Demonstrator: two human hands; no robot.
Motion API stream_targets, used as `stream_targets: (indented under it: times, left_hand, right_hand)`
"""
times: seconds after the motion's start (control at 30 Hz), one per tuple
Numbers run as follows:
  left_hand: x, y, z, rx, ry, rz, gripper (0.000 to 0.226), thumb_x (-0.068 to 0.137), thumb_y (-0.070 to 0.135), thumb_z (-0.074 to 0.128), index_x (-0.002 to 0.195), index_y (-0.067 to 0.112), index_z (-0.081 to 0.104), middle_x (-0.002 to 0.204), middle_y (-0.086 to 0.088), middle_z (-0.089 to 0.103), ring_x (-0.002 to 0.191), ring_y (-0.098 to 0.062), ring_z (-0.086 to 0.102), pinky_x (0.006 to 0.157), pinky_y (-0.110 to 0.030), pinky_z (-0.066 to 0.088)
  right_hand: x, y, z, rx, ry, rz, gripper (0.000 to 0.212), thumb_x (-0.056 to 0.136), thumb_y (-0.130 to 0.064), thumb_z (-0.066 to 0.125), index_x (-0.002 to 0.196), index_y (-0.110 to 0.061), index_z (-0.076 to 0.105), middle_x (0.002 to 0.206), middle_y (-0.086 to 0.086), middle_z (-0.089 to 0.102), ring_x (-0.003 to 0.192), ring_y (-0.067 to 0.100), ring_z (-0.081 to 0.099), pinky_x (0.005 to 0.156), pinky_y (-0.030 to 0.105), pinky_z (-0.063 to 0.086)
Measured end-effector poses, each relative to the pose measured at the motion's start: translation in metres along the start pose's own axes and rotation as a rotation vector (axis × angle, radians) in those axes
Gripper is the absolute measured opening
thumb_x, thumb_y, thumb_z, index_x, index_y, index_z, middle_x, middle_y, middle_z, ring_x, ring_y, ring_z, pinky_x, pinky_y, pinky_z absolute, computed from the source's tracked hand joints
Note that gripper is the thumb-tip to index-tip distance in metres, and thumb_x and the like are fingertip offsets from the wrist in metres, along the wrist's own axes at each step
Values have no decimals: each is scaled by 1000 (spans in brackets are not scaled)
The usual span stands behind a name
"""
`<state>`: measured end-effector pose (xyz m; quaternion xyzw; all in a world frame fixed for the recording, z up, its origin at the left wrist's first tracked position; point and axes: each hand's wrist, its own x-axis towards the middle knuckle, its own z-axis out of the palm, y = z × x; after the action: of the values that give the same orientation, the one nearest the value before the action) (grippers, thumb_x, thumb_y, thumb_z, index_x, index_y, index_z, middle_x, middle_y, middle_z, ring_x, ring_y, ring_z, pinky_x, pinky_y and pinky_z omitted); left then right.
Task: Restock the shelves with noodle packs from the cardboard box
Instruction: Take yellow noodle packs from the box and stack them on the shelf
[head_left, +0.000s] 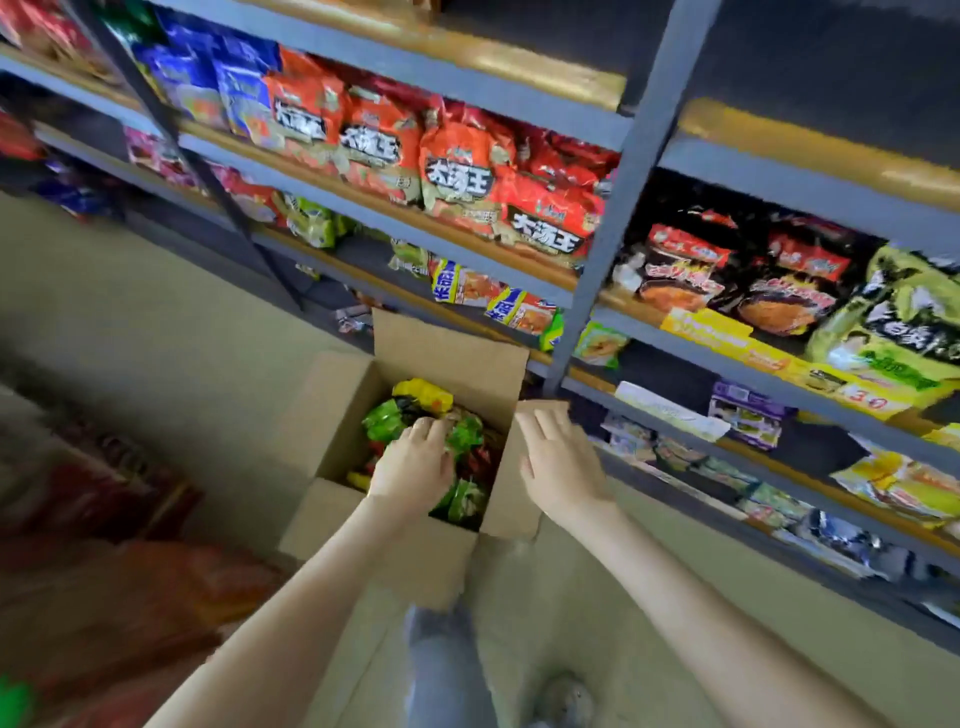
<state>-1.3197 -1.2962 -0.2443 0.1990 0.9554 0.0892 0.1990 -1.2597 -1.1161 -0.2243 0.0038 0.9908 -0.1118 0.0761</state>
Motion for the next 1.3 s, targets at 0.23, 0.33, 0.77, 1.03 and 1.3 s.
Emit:
stream_targets:
  times: [0.23, 0.33, 0.77, 1.03, 1.3]
  left_hand:
    - [72, -163, 118, -22, -240, -172, 50, 98, 28, 39, 146, 14, 31, 149, -7, 34, 131, -30, 39, 106, -38, 34]
    - [103, -221, 172, 18, -338, -178, 54, 101, 25, 33, 151, 15, 20, 157, -7, 20, 141, -29, 24, 117, -39, 18]
    - [146, -312, 304, 79, -394, -168, 53, 102, 22, 28, 153, 16, 11, 159, -7, 11, 147, -21, 4, 116, -42, -11]
    - [156, -315, 306, 190, -432, -158, 59, 97, 10, 30, 152, 14, 8, 159, -9, 8, 147, -24, 2, 118, -43, -7]
    - [160, -269, 236, 334, -321, 126, 65, 102, 28, 34, 152, 11, -4, 160, -10, -7, 147, -26, -8, 114, -47, -12]
  right_hand:
    - [98, -40, 195, 48, -323, 27, 66, 49, -15, 89, 110, -5, 67, 93, 7, 66, 80, 27, 64, 64, 35, 56]
    - [136, -58, 287, 45, -461, -28, 67, 73, -24, 78, 133, -9, 52, 118, 9, 61, 105, 28, 59, 88, 38, 51]
    - [240, -133, 524, -28, -637, -108, 37, 97, -7, 36, 134, -7, 38, 129, 13, 53, 122, 30, 47, 101, 36, 39]
    - [253, -129, 535, -8, -623, -236, 32, 98, -5, 35, 128, -6, 47, 125, 13, 54, 119, 29, 48, 98, 37, 40]
    - [217, -98, 396, 197, -292, -345, 44, 62, -7, 78, 99, -13, 56, 83, 5, 59, 80, 28, 59, 61, 35, 54]
